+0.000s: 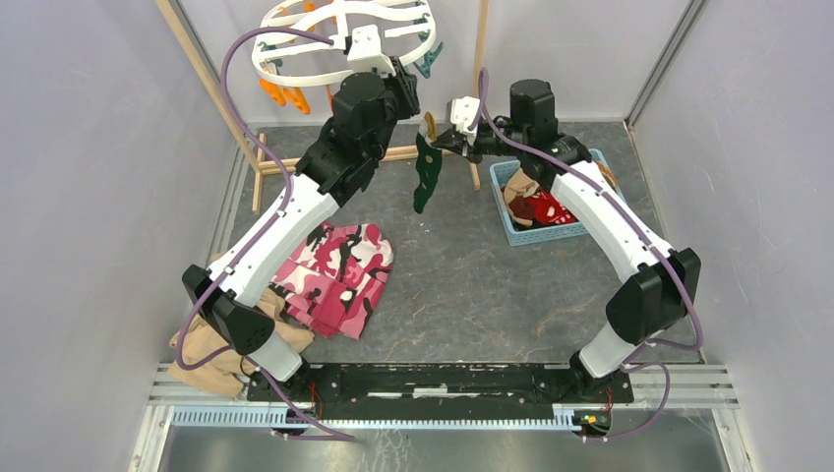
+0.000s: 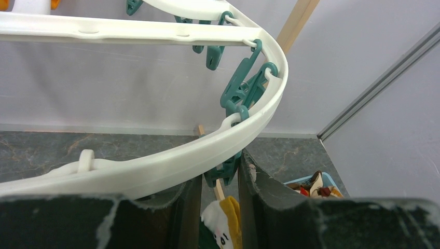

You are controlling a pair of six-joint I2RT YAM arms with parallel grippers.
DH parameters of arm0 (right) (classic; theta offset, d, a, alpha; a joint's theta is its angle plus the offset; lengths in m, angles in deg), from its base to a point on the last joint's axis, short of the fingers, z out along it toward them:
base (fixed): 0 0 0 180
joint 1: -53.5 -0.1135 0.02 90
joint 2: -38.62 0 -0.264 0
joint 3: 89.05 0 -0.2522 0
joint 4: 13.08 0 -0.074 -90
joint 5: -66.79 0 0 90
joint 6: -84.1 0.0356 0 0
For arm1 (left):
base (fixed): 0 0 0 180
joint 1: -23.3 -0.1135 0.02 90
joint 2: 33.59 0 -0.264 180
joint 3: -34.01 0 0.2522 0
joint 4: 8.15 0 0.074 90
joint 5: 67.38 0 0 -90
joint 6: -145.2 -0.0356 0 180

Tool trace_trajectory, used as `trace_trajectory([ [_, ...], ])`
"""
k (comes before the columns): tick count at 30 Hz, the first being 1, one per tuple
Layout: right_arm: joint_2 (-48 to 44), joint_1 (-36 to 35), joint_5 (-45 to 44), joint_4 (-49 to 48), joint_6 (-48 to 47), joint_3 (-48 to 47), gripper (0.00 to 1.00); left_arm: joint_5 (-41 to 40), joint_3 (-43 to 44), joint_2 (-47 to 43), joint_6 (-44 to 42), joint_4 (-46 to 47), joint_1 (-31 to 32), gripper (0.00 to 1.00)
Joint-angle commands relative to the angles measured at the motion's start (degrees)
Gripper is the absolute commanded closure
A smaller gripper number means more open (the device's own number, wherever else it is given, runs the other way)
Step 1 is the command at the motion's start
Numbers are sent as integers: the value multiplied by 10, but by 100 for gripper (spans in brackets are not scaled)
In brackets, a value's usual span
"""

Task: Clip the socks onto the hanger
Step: Clamp the sock onto the hanger.

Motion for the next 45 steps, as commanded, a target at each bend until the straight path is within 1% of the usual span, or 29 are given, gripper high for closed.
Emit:
trace_trajectory([
  [1, 10, -15, -26, -26, 9, -67, 100, 17, 24, 0, 24, 14, -4, 98],
  [12, 46, -35, -59, -40, 26, -131, 100, 24, 23, -4, 30, 9, -5, 98],
  [22, 51, -36, -74, -40, 26, -151, 100, 24, 20, -5, 31, 6, -5, 98],
  [45, 42, -38, -64, -35, 32, -170, 100, 28, 17, -4, 36, 3, -5, 98],
])
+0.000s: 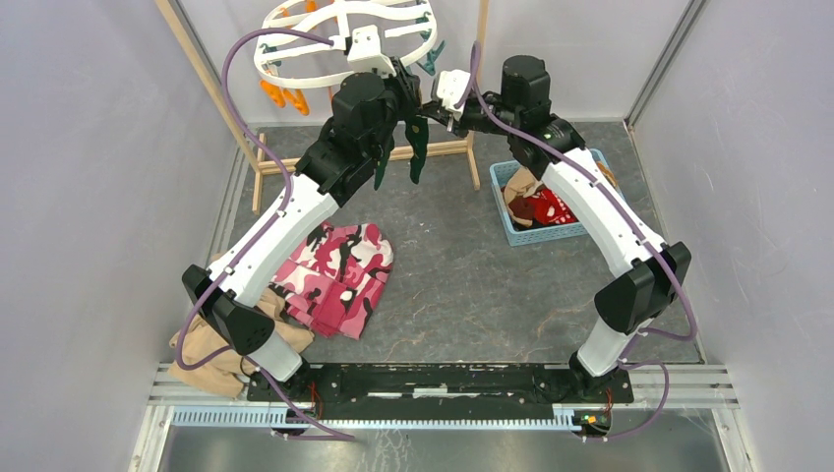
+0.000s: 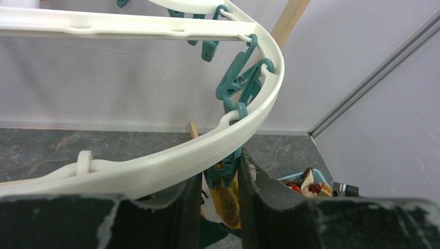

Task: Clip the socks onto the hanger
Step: Clamp the sock onto the hanger.

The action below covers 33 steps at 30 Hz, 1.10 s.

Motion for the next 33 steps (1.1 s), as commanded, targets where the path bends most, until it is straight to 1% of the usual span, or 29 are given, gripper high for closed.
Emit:
trace_trajectory([
  [1, -9, -4, -1, -16, 12, -35, 100, 9, 17, -4, 17, 7, -4, 98],
  [13, -13, -4, -7, -20, 22, -41, 100, 13, 17, -3, 20, 6, -4, 98],
  [16, -12, -4, -8, -21, 25, -40, 100, 14, 16, -3, 21, 5, -4, 97],
  [17, -12, -4, -8, -21, 25, -40, 100, 14, 17, -3, 23, 4, -4, 94],
  [21, -12, -4, -7, -23, 25, -38, 100, 11, 17, -4, 27, 3, -4, 65],
  [24, -12, -4, -8, -23, 24, -36, 100, 12, 18, -6, 28, 1, -4, 51],
  [27, -12, -4, -8, -24, 27, -33, 100, 15, 17, -8, 31, -2, -4, 41],
  [33, -14, -4, -11, -24, 31, -30, 100, 20, 14, -22, 35, -7, -4, 30],
])
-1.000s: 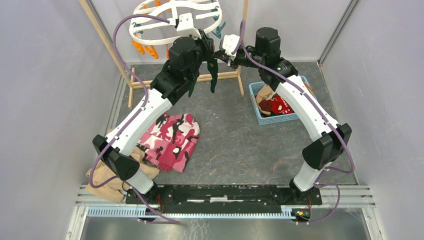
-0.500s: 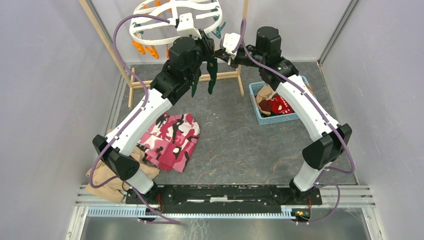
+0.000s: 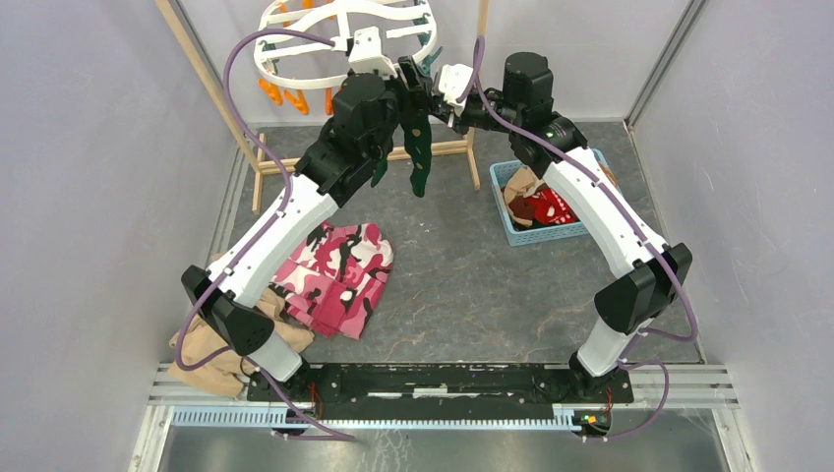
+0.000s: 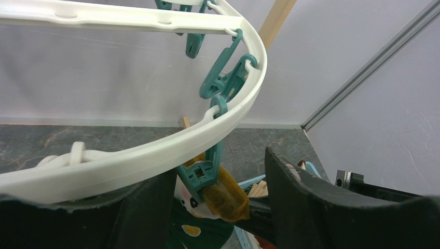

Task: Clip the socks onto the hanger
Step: Clamp the sock onto the hanger.

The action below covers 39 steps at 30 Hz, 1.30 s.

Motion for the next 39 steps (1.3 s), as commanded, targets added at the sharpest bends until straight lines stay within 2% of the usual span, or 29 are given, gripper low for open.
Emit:
trace_trajectory([
  [1, -15, -2, -9, -25, 13, -11, 99, 10, 11, -26, 23, 3, -5, 29],
  [4, -20, -2, -11, -25, 16, -3, 91, 10, -3, -43, 29, 1, -5, 25],
  [11, -47, -1, -9, -20, 15, 37, 64, 24, -54, -96, 42, 2, -5, 24],
  [18, -96, 4, 12, 3, 7, 98, 42, 105, -118, -159, 38, 24, -5, 23],
  [22, -135, 10, 31, 23, -3, 143, 34, 179, -166, -199, 18, 42, -5, 23],
  [27, -213, 30, 66, 42, -16, 235, 26, 325, -264, -277, -29, 89, -5, 20],
  [31, -281, 55, 82, 45, -23, 318, 20, 402, -360, -348, -40, 131, -5, 19],
  [35, -329, 79, 98, 76, -33, 375, 18, 444, -470, -414, -50, 156, -5, 18],
  [39, -374, 116, 108, 78, -33, 433, 15, 442, -586, -465, -67, 140, -5, 14],
])
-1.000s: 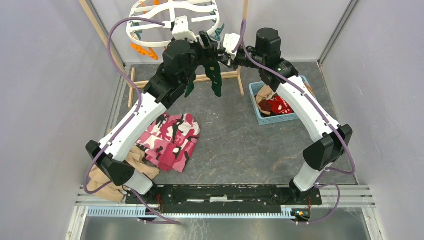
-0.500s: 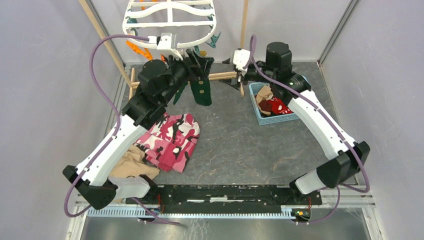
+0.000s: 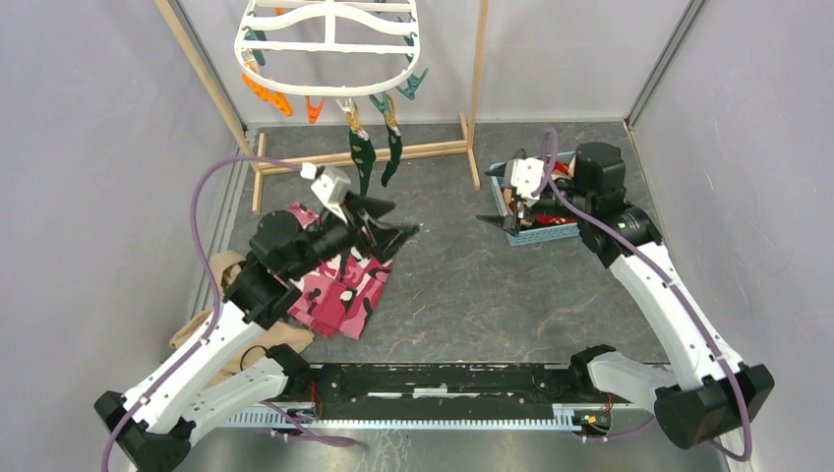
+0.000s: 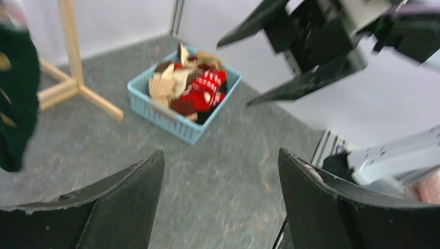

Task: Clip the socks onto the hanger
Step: Clamp the sock onto the hanger, then pick up the sock from the bin.

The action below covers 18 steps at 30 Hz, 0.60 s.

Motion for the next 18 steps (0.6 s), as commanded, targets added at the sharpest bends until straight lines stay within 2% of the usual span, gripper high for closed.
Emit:
trace_trajectory([
  [1, -46, 46, 30, 1, -4, 61, 14, 34, -98, -42, -50, -1, 0, 14],
  [4, -62, 96, 48, -31, 14, 116, 12, 12, -128, -66, -75, -56, 0, 12],
  [7, -60, 168, 94, -96, 70, 172, 10, -15, -143, -82, -106, -96, 0, 9],
  [10, -41, 220, 107, -125, 109, 185, 10, -53, -160, -88, -132, -121, 0, 7],
  [12, -27, 235, 107, -132, 120, 188, 10, -87, -169, -84, -148, -143, -1, 7],
  [15, -22, 246, 100, -164, 142, 207, 10, -147, -168, -68, -163, -178, -2, 1],
  [18, -15, 252, 87, -171, 144, 211, 9, -145, -162, -55, -156, -184, -17, 0],
])
